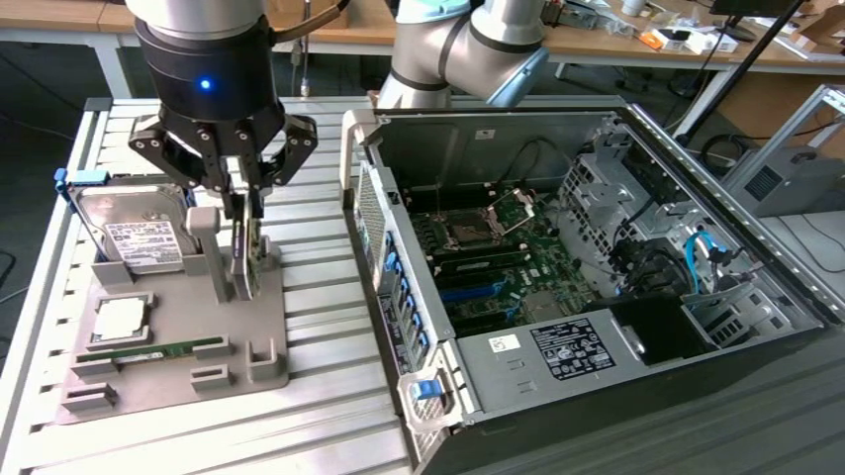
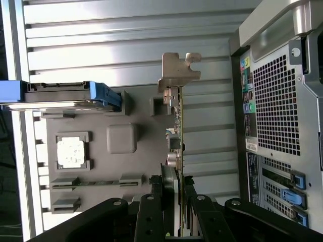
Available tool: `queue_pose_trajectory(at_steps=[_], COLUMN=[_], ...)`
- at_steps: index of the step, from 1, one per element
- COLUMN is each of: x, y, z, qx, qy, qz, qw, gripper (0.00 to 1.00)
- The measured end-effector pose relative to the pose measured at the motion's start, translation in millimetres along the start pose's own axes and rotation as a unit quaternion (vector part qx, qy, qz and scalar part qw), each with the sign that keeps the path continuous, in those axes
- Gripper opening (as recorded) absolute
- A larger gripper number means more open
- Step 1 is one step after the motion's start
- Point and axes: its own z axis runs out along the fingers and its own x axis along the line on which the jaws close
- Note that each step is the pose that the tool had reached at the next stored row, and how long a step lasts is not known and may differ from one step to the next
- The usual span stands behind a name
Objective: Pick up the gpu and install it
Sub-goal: 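Pick up the gpu and move the gpu toward the slot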
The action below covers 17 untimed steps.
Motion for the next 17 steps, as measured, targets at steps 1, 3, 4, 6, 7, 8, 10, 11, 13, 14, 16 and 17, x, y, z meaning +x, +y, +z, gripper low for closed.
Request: queue_pose_trajectory(at_steps=[1,3,4,6,7,8,10,11,13,14,16,17], x=[0.0,0.0,0.0,-0.1,-0.1,-0.1,-0.1,-0.1,-0.1,-0.1,-0.1,-0.2], y=[0.0,0.1,0.1,0.1,0.1,0.2,0.2,0.2,0.3,0.3,0.3,0.3], z=[-0.3,-1.2,-1.6,-2.3,-2.7,-3.0,-3.6,-4.3,-4.8,-5.2,-6.1,-6.4], qx=[0.0000,0.0000,-0.0001,0.0000,-0.0001,-0.0001,-0.0001,-0.0001,-0.0002,-0.0002,-0.0003,-0.0003], qy=[0.0000,0.0000,0.0000,0.0001,0.0000,0.0000,0.0000,0.0000,0.0000,0.0001,0.0000,0.0000], qz=[0.000,0.000,0.000,0.000,0.000,0.000,0.000,0.000,0.000,0.000,0.000,0.000], qw=[1.0000,1.0000,1.0000,1.0000,1.0000,1.0000,1.0000,1.0000,1.0000,1.0000,1.0000,1.0000], gripper=[0.27,0.27,0.27,0.27,0.27,0.27,0.27,0.27,0.27,0.27,0.27,0.27])
